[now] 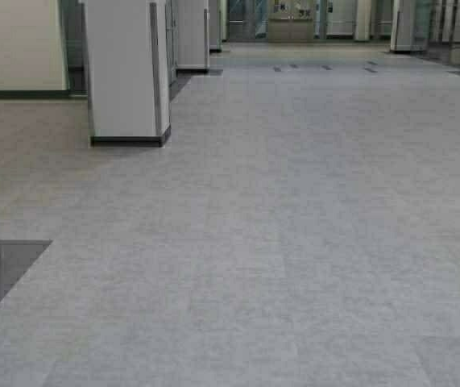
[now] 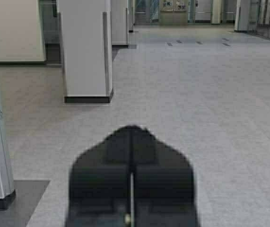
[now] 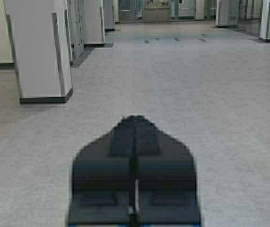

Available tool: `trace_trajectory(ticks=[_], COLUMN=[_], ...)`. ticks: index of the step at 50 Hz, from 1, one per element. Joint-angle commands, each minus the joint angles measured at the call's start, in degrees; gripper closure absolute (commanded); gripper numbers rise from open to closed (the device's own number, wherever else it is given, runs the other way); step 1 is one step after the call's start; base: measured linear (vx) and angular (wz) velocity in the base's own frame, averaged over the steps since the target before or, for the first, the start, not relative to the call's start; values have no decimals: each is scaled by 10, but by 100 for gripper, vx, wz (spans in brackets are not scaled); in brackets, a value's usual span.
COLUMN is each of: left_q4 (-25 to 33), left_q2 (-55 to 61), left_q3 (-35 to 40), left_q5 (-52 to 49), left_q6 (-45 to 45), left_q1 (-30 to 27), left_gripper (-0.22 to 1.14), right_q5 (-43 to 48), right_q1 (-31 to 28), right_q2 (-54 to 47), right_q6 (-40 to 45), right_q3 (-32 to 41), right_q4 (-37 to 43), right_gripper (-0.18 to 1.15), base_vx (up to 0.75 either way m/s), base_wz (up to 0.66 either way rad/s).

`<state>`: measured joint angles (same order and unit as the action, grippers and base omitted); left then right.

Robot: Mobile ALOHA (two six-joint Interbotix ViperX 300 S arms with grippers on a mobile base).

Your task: Navigate to elevator, push the call button, then enter the elevator

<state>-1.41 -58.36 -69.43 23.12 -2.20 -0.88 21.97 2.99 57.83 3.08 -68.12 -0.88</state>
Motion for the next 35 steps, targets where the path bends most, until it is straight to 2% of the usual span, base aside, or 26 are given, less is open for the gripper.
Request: trace_trajectory(ticks=[1,35], left_q4=[-2,-2], left_q2=[4,1], left_q3=[5,6], left_q5=[6,15], left_q6=[-2,-4], left_q1=[0,0], left_gripper=[89,89], right_q5=[6,6], right_q1=[0,13], right_q2=[-3,15], right_q6=[1,3], right_q3=[9,4], right_q4=[0,0], right_gripper=[92,92], base_vx=[58,62], base_wz=[7,4])
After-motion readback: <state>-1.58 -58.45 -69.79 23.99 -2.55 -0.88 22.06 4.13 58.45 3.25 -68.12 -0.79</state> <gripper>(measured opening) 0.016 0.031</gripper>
